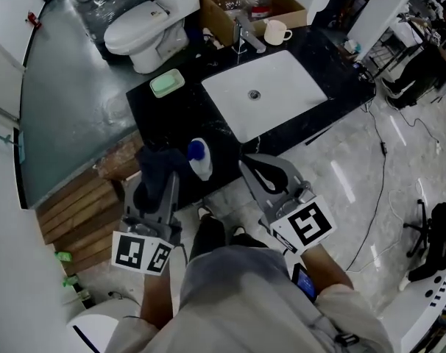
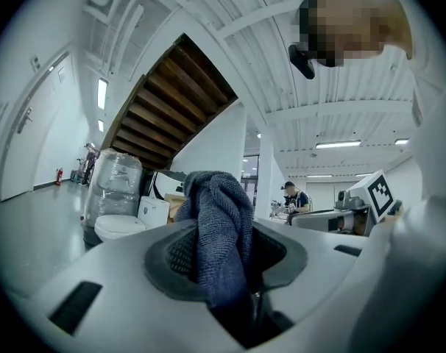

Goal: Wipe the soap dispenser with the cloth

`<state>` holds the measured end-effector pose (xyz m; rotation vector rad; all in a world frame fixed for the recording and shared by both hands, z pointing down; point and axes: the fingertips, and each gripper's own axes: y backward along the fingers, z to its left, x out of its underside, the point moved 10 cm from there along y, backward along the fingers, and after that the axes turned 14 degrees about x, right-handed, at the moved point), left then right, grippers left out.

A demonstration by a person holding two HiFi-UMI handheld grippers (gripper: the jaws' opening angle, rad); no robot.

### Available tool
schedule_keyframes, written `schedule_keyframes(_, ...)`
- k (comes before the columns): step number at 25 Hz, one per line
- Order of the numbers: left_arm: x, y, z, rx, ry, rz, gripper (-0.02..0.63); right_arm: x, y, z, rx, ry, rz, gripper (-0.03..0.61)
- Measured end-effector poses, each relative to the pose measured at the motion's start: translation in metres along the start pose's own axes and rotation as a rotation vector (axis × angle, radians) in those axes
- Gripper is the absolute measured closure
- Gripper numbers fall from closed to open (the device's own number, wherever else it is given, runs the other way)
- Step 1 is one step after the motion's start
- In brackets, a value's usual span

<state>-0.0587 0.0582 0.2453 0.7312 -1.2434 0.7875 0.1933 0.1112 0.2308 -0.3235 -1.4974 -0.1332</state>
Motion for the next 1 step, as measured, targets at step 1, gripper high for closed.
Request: schedule_keyframes(1,-0.0006,0.0036,-0.0066,-0.005,-0.002,-0.001,0.477,0.0008,0.0073,0.0,-0.003,-0.001,0.003,0.58)
